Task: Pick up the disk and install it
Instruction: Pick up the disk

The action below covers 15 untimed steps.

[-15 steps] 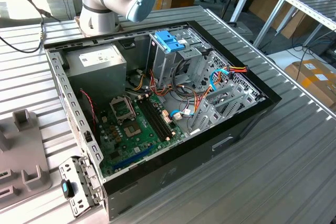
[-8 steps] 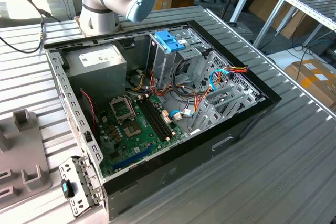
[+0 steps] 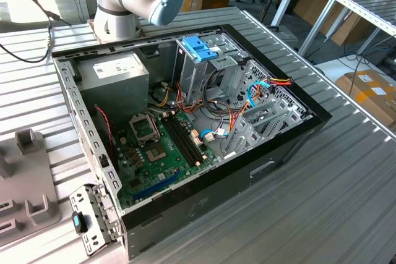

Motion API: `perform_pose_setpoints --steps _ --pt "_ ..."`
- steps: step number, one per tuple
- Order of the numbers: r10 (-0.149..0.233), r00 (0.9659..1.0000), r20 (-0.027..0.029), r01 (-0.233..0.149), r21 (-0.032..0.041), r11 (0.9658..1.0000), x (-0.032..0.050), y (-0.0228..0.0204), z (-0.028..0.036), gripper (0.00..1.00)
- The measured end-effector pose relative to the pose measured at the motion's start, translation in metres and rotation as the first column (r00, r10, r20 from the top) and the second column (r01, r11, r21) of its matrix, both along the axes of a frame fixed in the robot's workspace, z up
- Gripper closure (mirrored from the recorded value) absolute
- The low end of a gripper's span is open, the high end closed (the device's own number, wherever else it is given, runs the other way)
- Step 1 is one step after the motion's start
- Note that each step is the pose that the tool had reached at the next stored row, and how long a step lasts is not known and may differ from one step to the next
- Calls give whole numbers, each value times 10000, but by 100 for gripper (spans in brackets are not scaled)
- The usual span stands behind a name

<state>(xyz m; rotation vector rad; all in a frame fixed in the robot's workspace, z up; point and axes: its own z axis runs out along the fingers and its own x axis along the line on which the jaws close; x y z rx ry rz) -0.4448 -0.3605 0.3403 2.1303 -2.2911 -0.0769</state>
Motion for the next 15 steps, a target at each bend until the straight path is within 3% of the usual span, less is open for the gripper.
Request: perform_pose_setpoints --steps 4,11,15 --pt "-1 10000 2 1 1 10000 0 5 -10 52" --pt "23 10000 0 -23 0 10000 -1 70 -23 52" --pt "200 9998 -2 -200 -1 9998 -6 76 -28 52"
